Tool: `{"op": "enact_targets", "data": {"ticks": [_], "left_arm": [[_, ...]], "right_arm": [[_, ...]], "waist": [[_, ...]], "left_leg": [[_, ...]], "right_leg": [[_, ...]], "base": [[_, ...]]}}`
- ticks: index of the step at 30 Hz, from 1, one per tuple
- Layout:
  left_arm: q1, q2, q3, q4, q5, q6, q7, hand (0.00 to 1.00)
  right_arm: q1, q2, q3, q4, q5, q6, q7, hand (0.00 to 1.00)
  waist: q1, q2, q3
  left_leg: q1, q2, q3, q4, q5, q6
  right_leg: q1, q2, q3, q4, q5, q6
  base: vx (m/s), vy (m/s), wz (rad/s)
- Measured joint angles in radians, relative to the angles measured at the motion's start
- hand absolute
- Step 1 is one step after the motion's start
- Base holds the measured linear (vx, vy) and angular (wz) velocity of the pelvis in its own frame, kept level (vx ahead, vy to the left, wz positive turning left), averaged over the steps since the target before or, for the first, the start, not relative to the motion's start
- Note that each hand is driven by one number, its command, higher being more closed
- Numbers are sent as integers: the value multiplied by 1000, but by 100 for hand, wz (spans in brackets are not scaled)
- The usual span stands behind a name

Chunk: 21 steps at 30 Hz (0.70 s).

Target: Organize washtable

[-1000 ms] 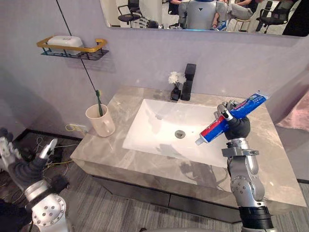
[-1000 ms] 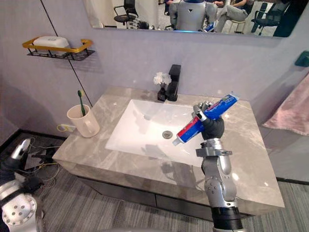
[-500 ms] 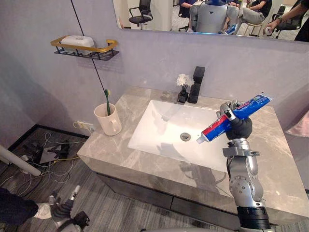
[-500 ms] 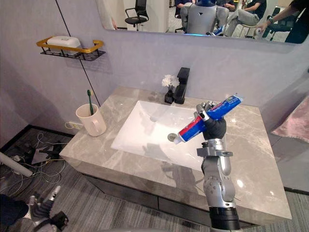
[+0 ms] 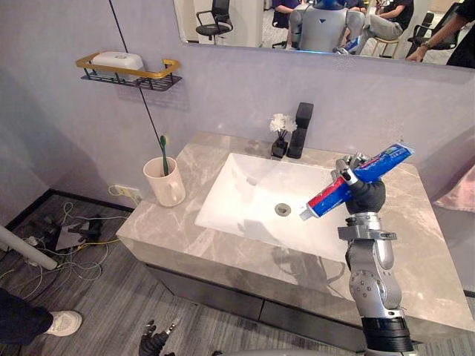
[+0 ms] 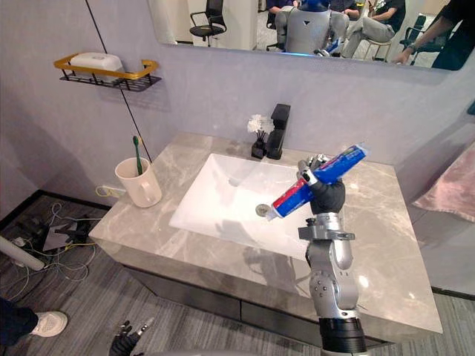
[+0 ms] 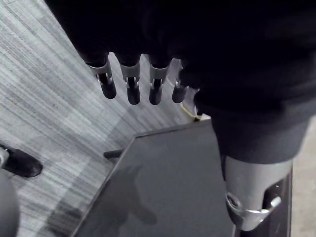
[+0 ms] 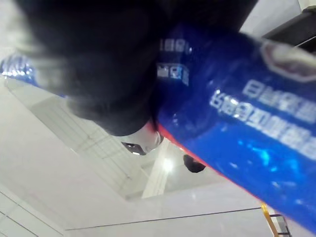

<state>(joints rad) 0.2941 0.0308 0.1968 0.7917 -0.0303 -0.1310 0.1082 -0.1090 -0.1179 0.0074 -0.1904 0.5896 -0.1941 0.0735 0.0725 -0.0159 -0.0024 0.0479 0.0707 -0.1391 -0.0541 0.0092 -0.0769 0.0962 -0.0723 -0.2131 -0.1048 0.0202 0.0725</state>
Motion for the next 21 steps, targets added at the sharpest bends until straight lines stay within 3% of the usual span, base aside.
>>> {"op": "enact_targets", "data": {"ticks": [5,9,15,21], "left_arm": [[-11,17,-39,5,5,-1,-1,0],[-24,26,-74,4,6,-6,0,0],[-31,44,-105,3,21,-10,-1,0],[-36,78,-162,3,43,-12,-21,0]], "right_arm": [[-101,-1,46,0,-76,-21,-46,100],[-197,-6,67,0,-187,-30,-99,100],[-388,-23,141,33,-287,-32,-139,100],[-592,-32,201,172,-375,-37,-167,100]], "waist": [[7,1,24],[44,-2,32],[62,-11,52],[108,-27,63]], "left_leg": [[0,1,0,0,0,0],[-3,1,1,-1,0,0],[-7,0,-9,-1,0,0],[-18,-1,-29,-1,1,0]], "right_leg": [[0,1,1,0,1,-1],[3,1,1,4,1,-1],[4,1,-6,4,1,-1],[4,1,-25,5,0,1]], "base": [[0,0,0],[0,0,0],[0,0,4],[-5,-1,10]]}}
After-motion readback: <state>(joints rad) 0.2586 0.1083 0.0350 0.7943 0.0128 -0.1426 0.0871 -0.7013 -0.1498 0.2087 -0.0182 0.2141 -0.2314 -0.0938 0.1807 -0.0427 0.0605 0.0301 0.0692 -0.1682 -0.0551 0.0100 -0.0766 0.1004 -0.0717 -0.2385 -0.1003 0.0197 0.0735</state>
